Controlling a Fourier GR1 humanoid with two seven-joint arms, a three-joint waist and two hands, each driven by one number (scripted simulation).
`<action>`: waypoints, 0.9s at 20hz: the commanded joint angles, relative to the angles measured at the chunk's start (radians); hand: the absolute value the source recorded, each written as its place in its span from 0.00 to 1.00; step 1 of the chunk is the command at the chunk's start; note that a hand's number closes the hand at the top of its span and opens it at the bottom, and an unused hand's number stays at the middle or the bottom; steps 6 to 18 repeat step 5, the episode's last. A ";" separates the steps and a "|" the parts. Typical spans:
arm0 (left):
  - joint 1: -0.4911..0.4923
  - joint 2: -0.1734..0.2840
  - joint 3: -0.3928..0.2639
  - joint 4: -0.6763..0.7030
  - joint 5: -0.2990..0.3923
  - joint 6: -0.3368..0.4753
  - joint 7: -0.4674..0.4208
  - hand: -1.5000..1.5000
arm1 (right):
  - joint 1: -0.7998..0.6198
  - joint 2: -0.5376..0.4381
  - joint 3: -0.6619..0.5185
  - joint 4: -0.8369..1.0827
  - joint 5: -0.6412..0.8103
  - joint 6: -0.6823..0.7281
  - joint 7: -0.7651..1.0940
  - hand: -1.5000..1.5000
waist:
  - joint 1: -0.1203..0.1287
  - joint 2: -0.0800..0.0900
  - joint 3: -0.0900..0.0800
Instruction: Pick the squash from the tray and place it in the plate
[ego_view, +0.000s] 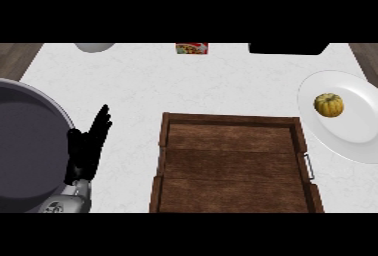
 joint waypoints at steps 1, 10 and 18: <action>0.003 0.011 0.015 0.000 0.016 -0.014 0.025 0.50 | 0.017 -0.017 -0.016 0.002 -0.014 -0.006 0.002 0.00 | 0.003 0.003 -0.001; 0.014 0.011 0.017 0.017 0.018 -0.024 0.000 0.50 | 0.025 0.002 -0.005 0.001 0.001 -0.061 0.008 0.00 | 0.014 0.007 0.000; 0.014 0.011 0.017 0.017 0.018 -0.024 0.000 0.50 | 0.025 0.002 -0.005 0.001 0.001 -0.061 0.008 0.00 | 0.014 0.007 0.000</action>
